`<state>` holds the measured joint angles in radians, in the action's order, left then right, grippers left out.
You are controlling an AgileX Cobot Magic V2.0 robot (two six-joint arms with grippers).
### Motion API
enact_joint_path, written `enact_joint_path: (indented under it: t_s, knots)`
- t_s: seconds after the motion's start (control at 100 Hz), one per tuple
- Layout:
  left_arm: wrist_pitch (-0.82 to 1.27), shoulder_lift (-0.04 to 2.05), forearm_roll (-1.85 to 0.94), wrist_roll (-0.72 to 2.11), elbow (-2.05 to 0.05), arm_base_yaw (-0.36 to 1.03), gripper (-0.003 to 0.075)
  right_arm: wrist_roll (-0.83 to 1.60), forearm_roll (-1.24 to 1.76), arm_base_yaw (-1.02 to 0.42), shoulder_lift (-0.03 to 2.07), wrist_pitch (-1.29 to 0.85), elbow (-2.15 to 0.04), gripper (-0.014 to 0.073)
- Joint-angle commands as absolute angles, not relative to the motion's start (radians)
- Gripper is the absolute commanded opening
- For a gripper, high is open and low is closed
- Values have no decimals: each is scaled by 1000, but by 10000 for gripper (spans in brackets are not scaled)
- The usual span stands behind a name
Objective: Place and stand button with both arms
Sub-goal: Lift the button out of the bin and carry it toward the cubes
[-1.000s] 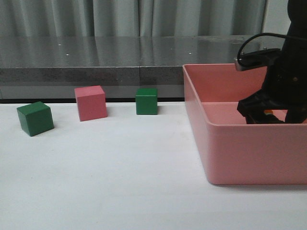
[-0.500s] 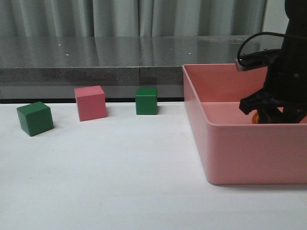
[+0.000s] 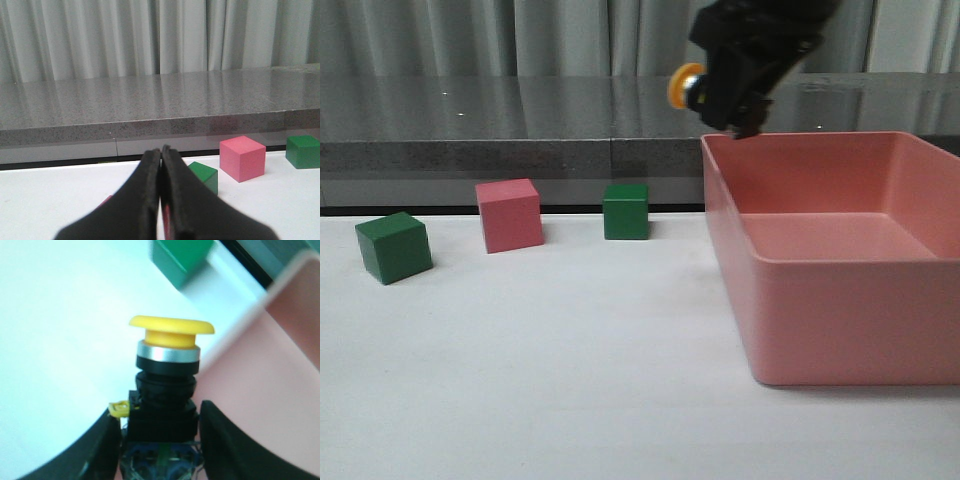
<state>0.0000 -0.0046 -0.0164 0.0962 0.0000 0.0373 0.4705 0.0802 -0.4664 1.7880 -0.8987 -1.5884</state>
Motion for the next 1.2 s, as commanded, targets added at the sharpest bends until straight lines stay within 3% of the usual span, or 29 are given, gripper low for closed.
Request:
enact_joint_path:
  t_s: [0.0, 0.27, 0.64, 0.76, 0.88, 0.95, 1.19]
  knots:
    - [-75, -36, -21, 88, 45, 34, -20, 629, 114, -519, 1778, -875, -1652, 66]
    - [-75, -36, -21, 88, 45, 34, -20, 846, 114, -651, 1982, -873, -1769, 66]
    - [-75, -36, -21, 88, 45, 34, -20, 891, 109, -707, 2178, -867, -1881, 78]
    - [-75, -36, -21, 88, 45, 34, -20, 891, 109, -707, 2180, -869, -1881, 202]
    - [-75, -36, -21, 88, 45, 34, -20, 891, 109, -707, 2180, -870, -1881, 440]
    - [-75, -36, -21, 88, 45, 34, -20, 890, 109, -707, 2180, -870, -1881, 528]
    - [-75, -36, -21, 88, 45, 34, -20, 866, 109, -706, 2147, -912, -1883, 547]
